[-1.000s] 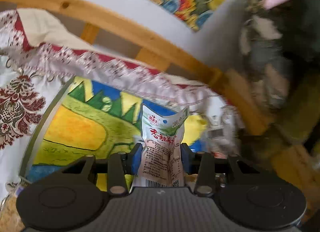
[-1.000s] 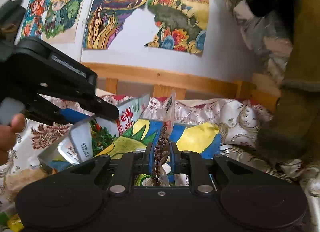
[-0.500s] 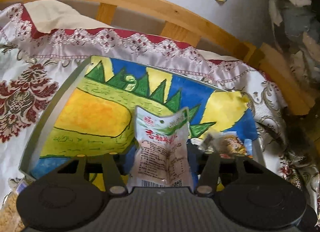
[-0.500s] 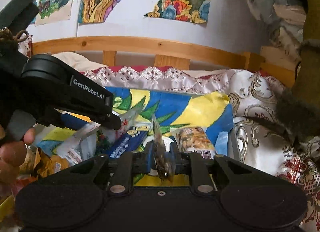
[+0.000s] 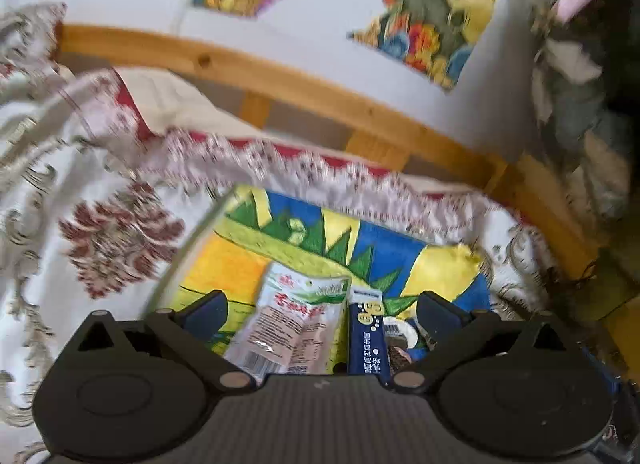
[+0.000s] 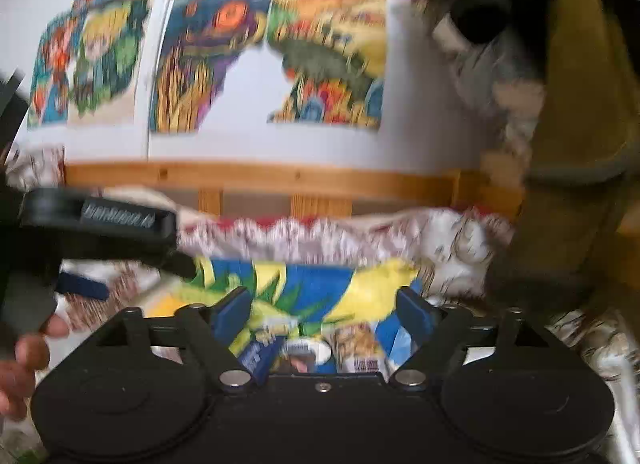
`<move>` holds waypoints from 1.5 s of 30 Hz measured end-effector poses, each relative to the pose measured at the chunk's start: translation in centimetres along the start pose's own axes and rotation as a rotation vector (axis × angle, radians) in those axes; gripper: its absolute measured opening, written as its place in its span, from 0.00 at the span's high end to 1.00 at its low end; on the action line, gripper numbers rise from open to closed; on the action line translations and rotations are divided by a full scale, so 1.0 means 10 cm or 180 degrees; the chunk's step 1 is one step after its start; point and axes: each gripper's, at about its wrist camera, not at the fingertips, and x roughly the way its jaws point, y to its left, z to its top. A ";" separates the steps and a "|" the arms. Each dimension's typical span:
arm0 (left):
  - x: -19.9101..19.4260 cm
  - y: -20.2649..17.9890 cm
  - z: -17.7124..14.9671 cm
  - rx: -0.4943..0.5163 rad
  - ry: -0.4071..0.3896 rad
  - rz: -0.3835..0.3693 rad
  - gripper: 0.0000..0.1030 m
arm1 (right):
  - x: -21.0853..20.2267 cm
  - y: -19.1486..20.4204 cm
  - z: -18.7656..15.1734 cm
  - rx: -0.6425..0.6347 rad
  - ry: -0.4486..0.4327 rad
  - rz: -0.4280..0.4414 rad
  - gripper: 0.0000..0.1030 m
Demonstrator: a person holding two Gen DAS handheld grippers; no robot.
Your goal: Organize snacks
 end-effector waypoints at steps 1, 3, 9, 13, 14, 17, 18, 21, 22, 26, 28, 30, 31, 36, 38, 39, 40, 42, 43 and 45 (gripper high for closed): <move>-0.11 0.02 0.00 0.0016 -0.0061 0.0009 0.01 | -0.09 0.00 0.04 0.0017 -0.0054 0.0002 0.13; -0.31 0.04 -0.01 0.0061 -0.0167 0.0046 0.01 | -0.26 -0.01 0.10 0.0045 -0.0148 -0.0002 0.08; -0.91 0.08 -0.19 0.0291 -0.0491 0.0187 0.00 | -0.74 0.03 0.17 0.0152 -0.0372 0.0058 0.01; -1.22 0.13 -0.37 0.0440 -0.0595 0.0299 0.00 | -1.00 0.09 0.14 0.0217 -0.0397 0.0129 0.01; -1.29 0.14 -0.42 0.0474 -0.0603 0.0329 0.00 | -1.06 0.09 0.13 0.0242 -0.0381 0.0145 0.01; -1.45 0.22 -0.56 0.0487 -0.0575 0.0372 0.00 | -1.22 0.12 0.07 0.0263 -0.0326 0.0159 0.01; -1.50 0.25 -0.61 0.0472 -0.0562 0.0385 0.00 | -1.27 0.12 0.05 0.0255 -0.0293 0.0167 0.01; -1.65 0.33 -0.76 0.0441 -0.0537 0.0436 0.00 | -1.39 0.15 -0.06 0.0226 -0.0211 0.0177 0.01; -1.68 0.36 -0.80 0.0440 -0.0530 0.0445 0.00 | -1.43 0.15 -0.10 0.0224 -0.0167 0.0179 0.01; -1.83 0.45 -0.99 0.0399 -0.0473 0.0470 0.00 | -1.58 0.16 -0.25 0.0226 -0.0021 0.0176 0.01; -1.88 0.47 -1.06 0.0379 -0.0447 0.0467 0.00 | -1.68 0.17 -0.33 0.0214 0.0043 0.0175 0.01; -1.92 0.49 -1.12 0.0407 -0.0424 0.0464 0.00 | -1.74 0.17 -0.39 0.0210 0.0109 0.0178 0.01; -1.94 0.50 -1.16 0.0431 -0.0413 0.0477 0.00 | -1.78 0.18 -0.42 0.0208 0.0141 0.0178 0.01; -1.99 0.53 -1.30 0.0529 -0.0398 0.0563 0.00 | -1.90 0.24 -0.54 0.0157 0.0266 0.0182 0.01; -1.99 0.56 -1.33 0.0563 -0.0357 0.0601 0.00 | -1.94 0.27 -0.60 0.0127 0.0335 0.0190 0.01; -1.99 0.57 -1.33 0.0584 -0.0345 0.0616 0.00 | -1.95 0.29 -0.62 0.0113 0.0373 0.0194 0.01; -1.99 0.58 -1.34 0.0609 -0.0333 0.0629 0.00 | -1.95 0.30 -0.64 0.0105 0.0404 0.0196 0.01; -1.98 0.61 -1.37 0.0651 -0.0312 0.0655 0.00 | -1.96 0.32 -0.70 0.0101 0.0469 0.0205 0.01; -1.97 0.62 -1.37 0.0659 -0.0295 0.0664 0.00 | -1.95 0.33 -0.72 0.0097 0.0502 0.0209 0.01; -1.94 0.65 -1.39 0.0643 -0.0249 0.0682 0.00 | -1.93 0.34 -0.74 0.0091 0.0545 0.0220 0.01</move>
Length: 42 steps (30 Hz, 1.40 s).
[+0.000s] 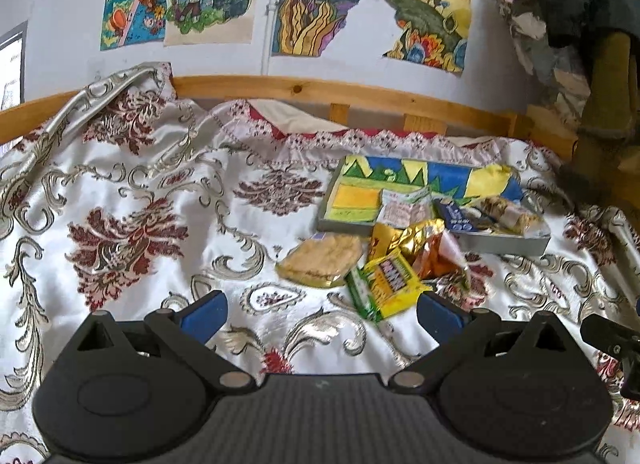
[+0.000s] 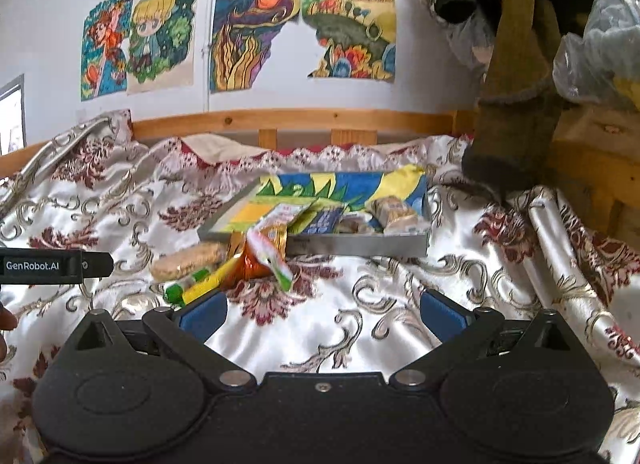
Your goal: Organize snacks
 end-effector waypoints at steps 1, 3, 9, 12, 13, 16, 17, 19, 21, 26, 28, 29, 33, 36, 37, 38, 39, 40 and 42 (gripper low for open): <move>0.01 0.01 -0.01 -0.0007 0.0021 0.0004 0.00 | 0.02 0.01 -0.01 -0.0002 0.0024 0.0005 0.01; 0.04 0.01 -0.03 -0.0005 0.0066 0.0006 0.00 | 0.04 0.01 -0.03 0.0002 0.0062 0.0018 0.01; 0.07 -0.01 -0.06 0.0047 0.0108 0.0007 0.00 | 0.11 -0.02 -0.05 0.0068 0.0137 0.0040 0.01; 0.07 -0.01 -0.06 0.0052 0.0126 0.0016 0.00 | 0.14 -0.02 -0.06 0.0078 0.0169 0.0056 0.01; 0.08 -0.01 -0.06 0.0052 0.0134 0.0022 0.00 | 0.16 -0.01 -0.06 0.0081 0.0186 0.0066 0.01; 0.10 0.01 -0.07 0.0052 0.0168 0.0036 0.00 | 0.20 -0.01 -0.08 0.0085 0.0244 0.0093 0.01; 0.11 0.01 -0.07 0.0049 0.0179 0.0043 0.00 | 0.21 0.00 -0.09 0.0087 0.0264 0.0098 0.01; 0.12 0.02 -0.07 0.0045 0.0196 0.0049 0.00 | 0.24 0.00 -0.10 0.0099 0.0300 0.0105 0.01; 0.13 0.02 -0.08 0.0044 0.0207 0.0054 0.00 | 0.25 -0.01 -0.11 0.0111 0.0324 0.0104 0.01; 0.14 0.02 -0.08 0.0040 0.0206 0.0054 0.00 | 0.29 0.00 -0.12 0.0135 0.0362 0.0110 0.01; 0.16 0.03 -0.08 0.0030 0.0205 0.0052 0.00 | 0.30 0.00 -0.12 0.0133 0.0362 0.0112 0.01; 0.16 0.03 -0.08 0.0025 0.0205 0.0050 0.00 | 0.30 0.00 -0.12 0.0131 0.0357 0.0114 0.01; 0.21 0.03 -0.08 0.0011 0.0209 0.0045 0.00 | 0.31 0.01 -0.12 0.0130 0.0354 0.0121 0.01; 0.24 0.03 -0.08 -0.0001 0.0218 0.0033 0.00 | 0.32 0.01 -0.12 0.0132 0.0358 0.0120 0.01; 0.25 0.04 -0.08 -0.0010 0.0221 0.0030 0.00 | 0.32 0.01 -0.12 0.0135 0.0364 0.0121 0.01; 0.27 0.04 -0.08 -0.0020 0.0225 0.0027 0.00 | 0.33 0.02 -0.12 0.0138 0.0368 0.0123 0.01; 0.28 0.04 -0.09 -0.0027 0.0235 0.0024 0.00 | 0.34 0.02 -0.12 0.0142 0.0372 0.0125 0.01; 0.30 0.04 -0.09 -0.0037 0.0250 0.0026 0.00 | 0.35 0.02 -0.12 0.0144 0.0378 0.0129 0.01; 0.33 0.04 -0.10 -0.0055 0.0271 0.0027 0.00 | 0.37 0.03 -0.13 0.0148 0.0391 0.0133 0.01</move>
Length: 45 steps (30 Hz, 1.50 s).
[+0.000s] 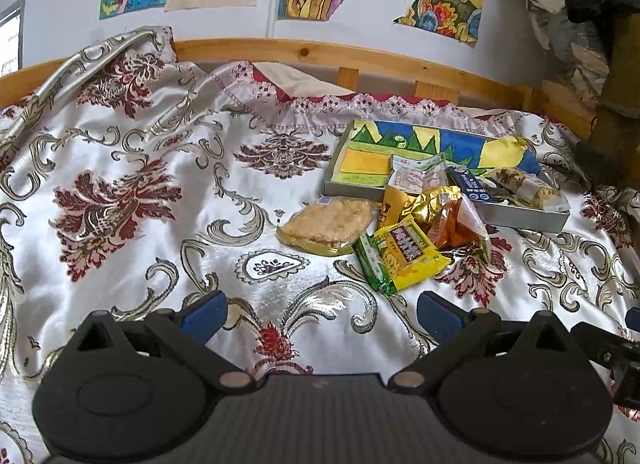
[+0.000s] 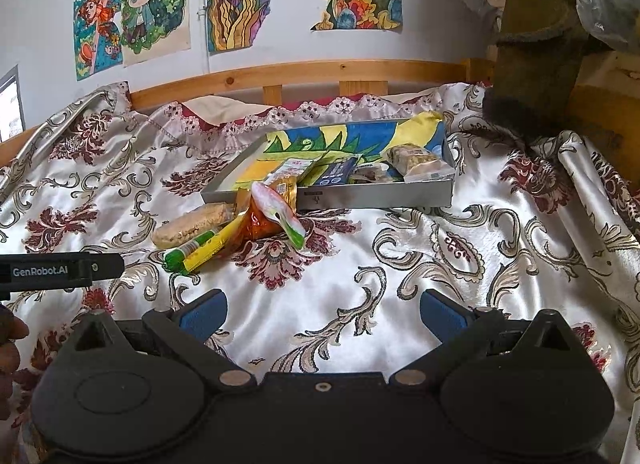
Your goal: Organize snacks
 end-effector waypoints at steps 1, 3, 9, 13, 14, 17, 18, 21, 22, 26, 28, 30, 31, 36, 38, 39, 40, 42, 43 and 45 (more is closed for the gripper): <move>0.01 0.00 -0.01 -0.0009 0.0007 -0.0001 0.00 | 0.01 0.00 0.00 0.0002 0.0007 -0.0002 0.01; 0.03 0.01 -0.01 -0.0027 0.0019 -0.0001 0.00 | 0.03 0.00 0.00 0.0014 0.0019 -0.0005 0.01; 0.08 0.02 0.00 -0.0082 0.0019 -0.0008 0.00 | 0.06 -0.01 -0.01 0.0034 0.0044 -0.0004 0.01; 0.13 0.02 0.04 -0.0123 0.0001 -0.0041 0.00 | 0.07 0.00 -0.01 0.0036 0.0035 -0.0007 0.01; 0.14 0.01 0.06 -0.0123 -0.0005 -0.0048 0.00 | 0.08 -0.01 -0.01 0.0032 0.0038 -0.0009 0.01; 0.16 0.01 0.08 -0.0125 -0.0032 -0.0042 0.00 | 0.13 0.01 0.05 -0.0066 0.0025 -0.0003 0.01; 0.17 0.02 0.09 -0.0135 -0.0035 -0.0043 0.00 | 0.15 0.02 0.08 -0.0106 0.0020 0.0005 0.01; 0.19 0.03 0.09 -0.0158 -0.0036 -0.0044 0.00 | 0.22 0.05 0.19 -0.0255 -0.0018 0.0089 0.01; 0.20 0.03 0.09 -0.0155 -0.0032 -0.0039 0.00 | 0.26 0.07 0.23 -0.0334 -0.0043 0.0108 0.01; 0.26 0.02 0.12 -0.0099 -0.0045 -0.0034 0.00 | 0.40 0.11 0.36 -0.0660 -0.0133 0.0206 0.01; 0.29 0.01 0.13 -0.0063 -0.0060 -0.0029 0.00 | 0.48 0.13 0.41 -0.0812 -0.0173 0.0191 0.01; 0.34 0.01 0.15 -0.0033 -0.0043 -0.0038 0.00 | 0.56 0.11 0.42 -0.0843 -0.0198 0.0156 0.01; 0.37 0.01 0.16 -0.0024 -0.0017 -0.0054 0.00 | 0.58 0.08 0.41 -0.0806 -0.0199 0.0135 0.01; 0.53 0.05 0.21 -0.0074 0.0111 -0.0286 0.00 | 0.70 0.01 0.30 -0.0710 -0.0076 0.0104 0.01; 0.57 0.06 0.24 -0.0087 0.0094 -0.0349 0.00 | 0.75 0.02 0.30 -0.0738 -0.0092 0.0098 0.01; 0.58 0.05 0.25 -0.0083 0.0087 -0.0375 0.00 | 0.77 0.03 0.31 -0.0748 -0.0103 0.0105 0.01; 0.60 0.05 0.25 -0.0076 0.0088 -0.0395 0.00 | 0.81 0.04 0.32 -0.0760 -0.0104 0.0119 0.01; 0.63 0.06 0.24 -0.0083 0.0114 -0.0432 0.00 | 0.88 0.06 0.34 -0.0795 -0.0101 0.0162 0.03; 0.64 0.06 0.24 -0.0097 0.0134 -0.0451 0.00 | 0.93 0.08 0.35 -0.0823 -0.0113 0.0182 0.05; 0.67 0.09 0.23 -0.0149 0.0179 -0.0491 0.00 | 1.03 0.12 0.38 -0.0899 -0.0113 0.0205 0.08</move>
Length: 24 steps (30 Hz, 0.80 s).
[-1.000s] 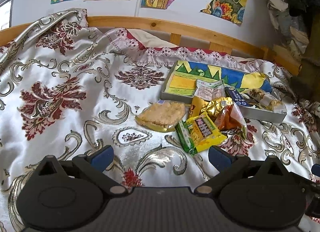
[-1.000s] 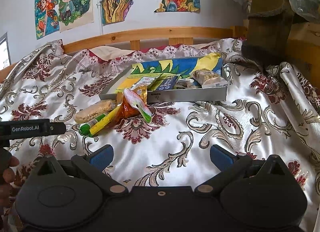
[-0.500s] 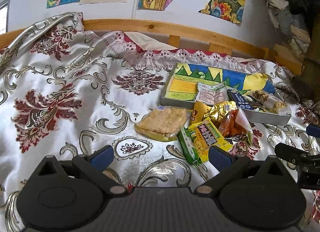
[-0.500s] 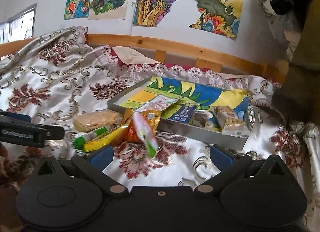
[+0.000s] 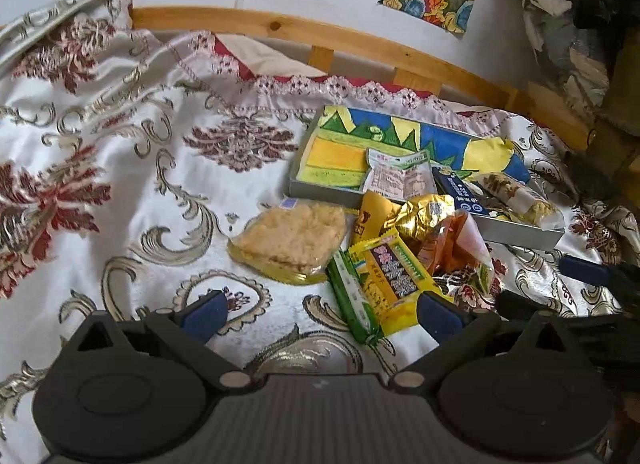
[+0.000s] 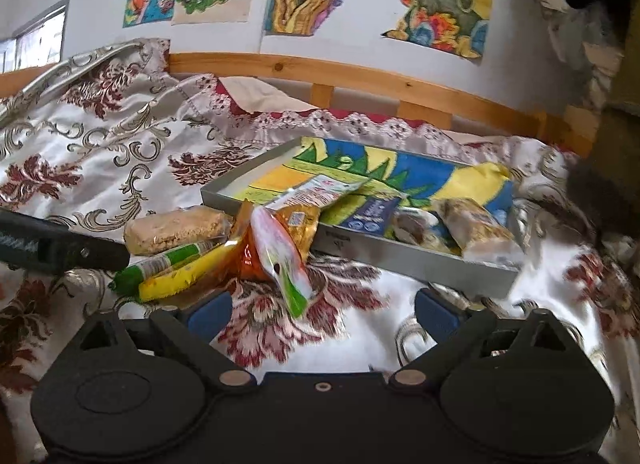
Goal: Organize snacks
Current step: 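Grasp the pink sausage with the right tool while the left tool grasps the green tube snack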
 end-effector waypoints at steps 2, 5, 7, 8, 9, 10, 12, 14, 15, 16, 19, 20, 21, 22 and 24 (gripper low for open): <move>0.01 0.04 0.00 -0.0070 0.0015 -0.0027 0.00 | 0.10 0.03 0.01 -0.0079 0.0019 0.0025 0.11; 0.04 0.06 0.01 -0.0094 0.0059 -0.0037 0.00 | 0.21 0.06 0.01 -0.0111 0.0041 0.0057 0.13; 0.06 0.03 0.02 -0.0042 0.0060 -0.0050 0.01 | 0.26 0.08 0.04 -0.0112 0.0020 0.0077 0.15; 0.06 0.01 0.02 -0.0001 0.0042 -0.0071 0.01 | 0.29 0.09 0.05 -0.0124 -0.0003 0.0081 0.16; 0.05 -0.01 0.02 0.0039 0.0019 -0.0106 0.01 | 0.31 0.11 0.07 -0.0153 -0.0025 0.0083 0.16; 0.04 -0.03 0.02 0.0076 -0.0006 -0.0158 0.01 | 0.34 0.13 0.09 -0.0192 -0.0032 0.0099 0.17; 0.03 -0.04 0.02 0.0108 -0.0037 -0.0261 0.02 | 0.40 0.16 0.12 -0.0283 -0.0042 0.0144 0.19; 0.04 -0.03 0.01 0.0098 -0.0048 -0.0345 0.04 | 0.45 0.18 0.12 -0.0367 -0.0062 0.0182 0.21; 0.04 -0.03 0.01 0.0085 -0.0045 -0.0377 0.06 | 0.47 0.18 0.12 -0.0393 -0.0055 0.0227 0.23; 0.05 -0.02 0.02 0.0072 -0.0035 -0.0390 0.09 | 0.49 0.18 0.12 -0.0411 -0.0051 0.0255 0.29; 0.08 0.00 0.01 0.0013 0.0009 -0.0434 0.15 | 0.53 0.19 0.10 -0.0431 -0.0031 0.0265 0.58; 0.08 0.01 0.01 -0.0001 0.0013 -0.0445 0.17 | 0.53 0.19 0.09 -0.0419 -0.0025 0.0304 0.61; 0.09 0.02 0.01 -0.0017 0.0019 -0.0447 0.21 | 0.52 0.20 0.08 -0.0422 -0.0039 0.0327 0.60; 0.09 0.03 0.01 -0.0029 0.0027 -0.0452 0.25 | 0.52 0.20 0.08 -0.0444 -0.0050 0.0318 0.61; 0.10 0.04 0.01 -0.0034 0.0044 -0.0484 0.33 | 0.50 0.21 0.06 -0.0432 -0.0065 0.0316 0.61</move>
